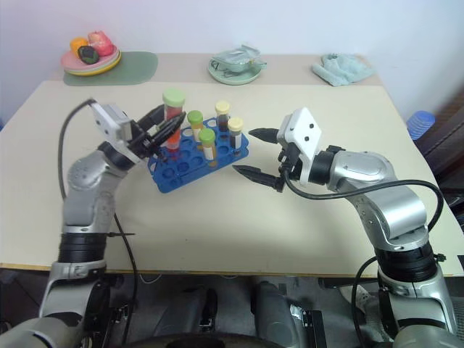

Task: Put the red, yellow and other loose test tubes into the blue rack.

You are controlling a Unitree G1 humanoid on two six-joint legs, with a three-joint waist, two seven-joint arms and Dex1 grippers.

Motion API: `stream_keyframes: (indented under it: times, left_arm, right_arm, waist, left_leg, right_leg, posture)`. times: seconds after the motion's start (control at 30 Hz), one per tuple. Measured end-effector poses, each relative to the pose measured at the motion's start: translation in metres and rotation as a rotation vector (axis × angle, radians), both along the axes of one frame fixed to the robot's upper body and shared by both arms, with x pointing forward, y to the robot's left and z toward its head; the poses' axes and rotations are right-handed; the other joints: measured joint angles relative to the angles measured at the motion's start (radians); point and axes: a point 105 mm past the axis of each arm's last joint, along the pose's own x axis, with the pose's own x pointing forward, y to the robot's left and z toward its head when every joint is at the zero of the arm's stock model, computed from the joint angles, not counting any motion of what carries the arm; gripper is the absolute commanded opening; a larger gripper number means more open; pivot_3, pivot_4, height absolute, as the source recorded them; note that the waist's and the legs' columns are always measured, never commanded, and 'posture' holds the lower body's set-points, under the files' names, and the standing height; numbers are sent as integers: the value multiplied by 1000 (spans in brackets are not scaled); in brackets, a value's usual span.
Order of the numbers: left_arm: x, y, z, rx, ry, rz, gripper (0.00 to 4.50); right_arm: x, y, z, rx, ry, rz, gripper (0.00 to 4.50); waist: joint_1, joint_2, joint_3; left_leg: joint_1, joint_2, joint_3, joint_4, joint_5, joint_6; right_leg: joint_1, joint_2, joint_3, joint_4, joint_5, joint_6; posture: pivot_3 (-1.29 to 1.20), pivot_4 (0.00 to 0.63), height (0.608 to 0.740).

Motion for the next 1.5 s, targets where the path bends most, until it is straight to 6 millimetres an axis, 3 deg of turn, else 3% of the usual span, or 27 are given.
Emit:
stream_keyframes:
  times: [0.1, 0.23, 0.37, 1.3, 1.5]
  left_arm:
    - [2, -1, -18, 19, 14, 10, 846]
    - [1, -2, -27, 14, 10, 5, 846]
    - [-1, -4, -56, 13, 74, 8, 846]
    - [8, 2, -78, -84, 93, 32, 846]
    - [5, 5, -95, -112, 171, 29, 3702]
  right_arm:
    - [-2, -2, 2, -3, -12, -10, 4088]
    - [-4, -3, -2, -3, 0, -16, 4088]
    - [-4, -9, -2, -5, -1, -39, 4088]
    - [-6, -11, -1, -4, -6, -51, 4088]
    - [-6, -11, 0, -6, -8, -52, 4088]
  waist:
    - [1, 0, 0]
    - [3, 0, 0]
    - [1, 0, 0]
    - [-3, 7, -5]
    - [1, 7, -6]
  left_leg:
    - [0, 0, 0, 0, -1, 3]
    - [0, 0, 0, 0, -3, 6]
    - [0, 0, 0, 0, -3, 6]
    - [15, 0, 0, -2, -5, 9]
    - [15, 0, 0, -2, -5, 9]
  right_leg:
    - [0, 0, 0, 0, 0, 0]
    - [0, 0, 0, 0, 0, 0]
    - [0, 0, 0, 0, 0, 0]
    - [15, 0, 1, -2, 0, 0]
    - [15, 0, 1, -2, 0, 0]
  posture:
    - [0, 150, 740]
    - [0, 150, 740]
    - [0, 150, 740]
    - [0, 150, 740]
    - [0, 150, 740]
